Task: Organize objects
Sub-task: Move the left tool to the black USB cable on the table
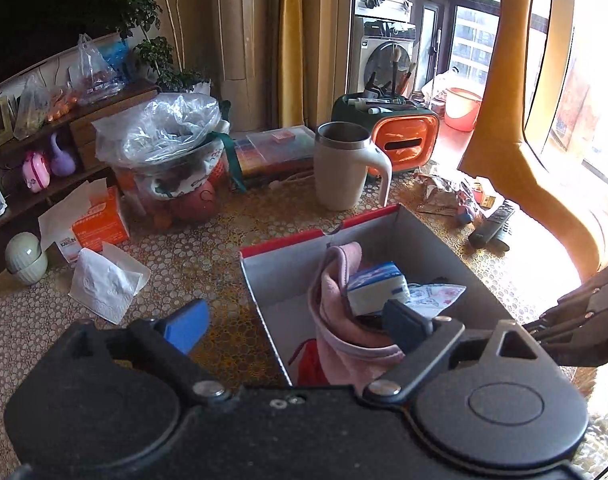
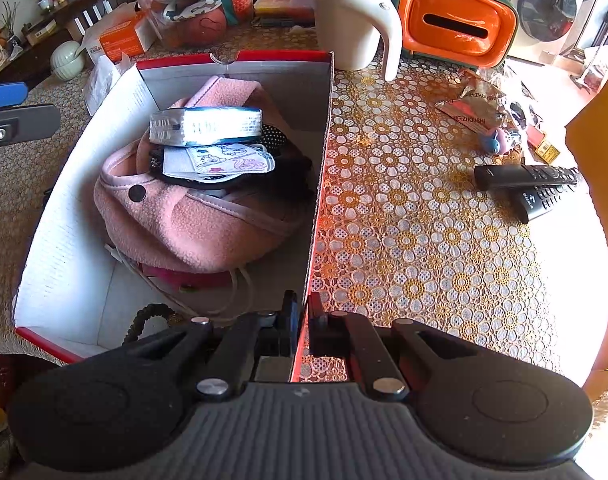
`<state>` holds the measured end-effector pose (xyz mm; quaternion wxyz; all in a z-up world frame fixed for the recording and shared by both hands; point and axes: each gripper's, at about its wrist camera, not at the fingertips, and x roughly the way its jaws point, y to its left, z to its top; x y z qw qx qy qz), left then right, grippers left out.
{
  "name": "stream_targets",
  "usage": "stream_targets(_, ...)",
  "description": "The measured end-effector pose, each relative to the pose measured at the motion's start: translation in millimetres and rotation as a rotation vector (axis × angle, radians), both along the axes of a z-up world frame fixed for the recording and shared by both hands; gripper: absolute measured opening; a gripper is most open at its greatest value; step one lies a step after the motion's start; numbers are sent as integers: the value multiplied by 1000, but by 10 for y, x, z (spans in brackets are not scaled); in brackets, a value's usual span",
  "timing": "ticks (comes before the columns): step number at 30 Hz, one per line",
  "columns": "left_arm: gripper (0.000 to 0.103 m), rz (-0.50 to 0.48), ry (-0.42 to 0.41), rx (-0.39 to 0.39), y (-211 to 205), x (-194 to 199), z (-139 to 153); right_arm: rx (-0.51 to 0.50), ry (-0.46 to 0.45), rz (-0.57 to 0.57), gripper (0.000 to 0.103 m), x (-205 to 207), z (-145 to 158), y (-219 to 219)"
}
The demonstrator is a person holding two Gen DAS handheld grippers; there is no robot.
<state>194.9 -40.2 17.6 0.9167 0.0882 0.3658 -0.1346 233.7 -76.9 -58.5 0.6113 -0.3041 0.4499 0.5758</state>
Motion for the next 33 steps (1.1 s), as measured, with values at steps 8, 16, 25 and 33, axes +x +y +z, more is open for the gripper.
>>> stream_targets(8,103,88,7,-9,568,-48,-62,-4,-2,-2,4,0,-2,3)
stream_targets(16,103,138,87,42,895,27,-545,-16,-15,3,4,-22,-2,27)
stream_targets(25,102,179,142,68,1091,156,-1008,-31,-5,-14,4,-21,-26,53)
stream_targets(33,88,211,180,71,1261,356,-1272,-44,-1,-21,4,-19,-44,82)
